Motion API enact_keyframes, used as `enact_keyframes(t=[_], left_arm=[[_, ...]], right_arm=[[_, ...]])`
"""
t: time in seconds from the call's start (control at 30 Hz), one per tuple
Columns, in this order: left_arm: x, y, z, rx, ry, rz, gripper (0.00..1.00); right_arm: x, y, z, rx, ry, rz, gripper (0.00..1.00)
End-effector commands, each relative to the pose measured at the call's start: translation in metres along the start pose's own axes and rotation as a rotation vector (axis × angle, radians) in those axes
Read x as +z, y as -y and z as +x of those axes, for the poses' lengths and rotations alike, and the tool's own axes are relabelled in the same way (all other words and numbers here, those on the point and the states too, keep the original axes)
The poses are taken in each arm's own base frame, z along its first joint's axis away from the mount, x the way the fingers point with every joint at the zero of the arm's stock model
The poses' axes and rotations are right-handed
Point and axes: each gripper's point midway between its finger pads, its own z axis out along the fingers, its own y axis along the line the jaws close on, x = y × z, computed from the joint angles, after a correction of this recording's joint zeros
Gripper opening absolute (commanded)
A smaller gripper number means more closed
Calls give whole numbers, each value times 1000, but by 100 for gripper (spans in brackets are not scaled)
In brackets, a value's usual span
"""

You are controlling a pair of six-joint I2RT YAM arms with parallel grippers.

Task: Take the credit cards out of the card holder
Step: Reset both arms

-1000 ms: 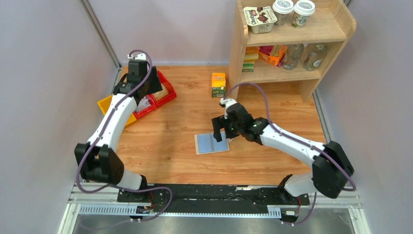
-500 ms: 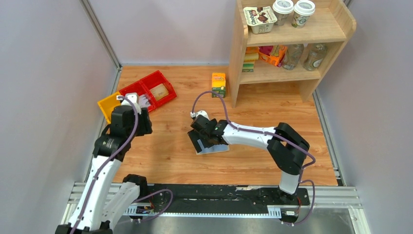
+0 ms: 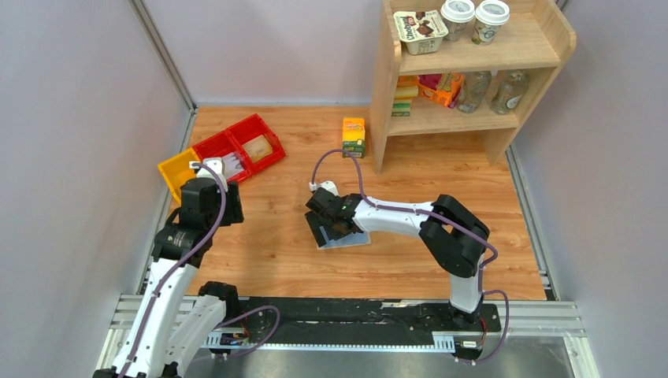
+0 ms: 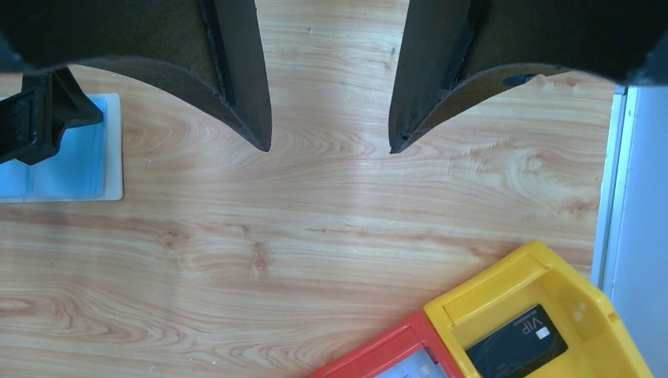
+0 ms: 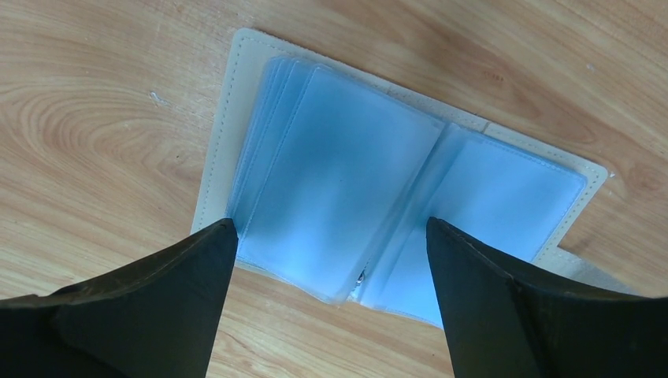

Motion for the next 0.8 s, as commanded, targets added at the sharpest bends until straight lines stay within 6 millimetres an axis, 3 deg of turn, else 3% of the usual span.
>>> enact_keyframes(t=[0.0,0.1,0.23,0.6,0.77], left_arm=[[0,-4,-7,20,34,-16,64],[0,-4,-7,19,31,-17,64],[-1,-4,-7,19,35,-17,64],[0,-4,-7,22,32,-16,64],[1,-4,-6,22,31,-16,64]], right_arm=[[2,-1,8,26,-40,6,93],[-9,-12,-7,45,-1,-49,97],[-10,-11,-13,41,3,-33,99],[14,3,18,12,-103,44,94],[20,9,31,26,-152,68,82]])
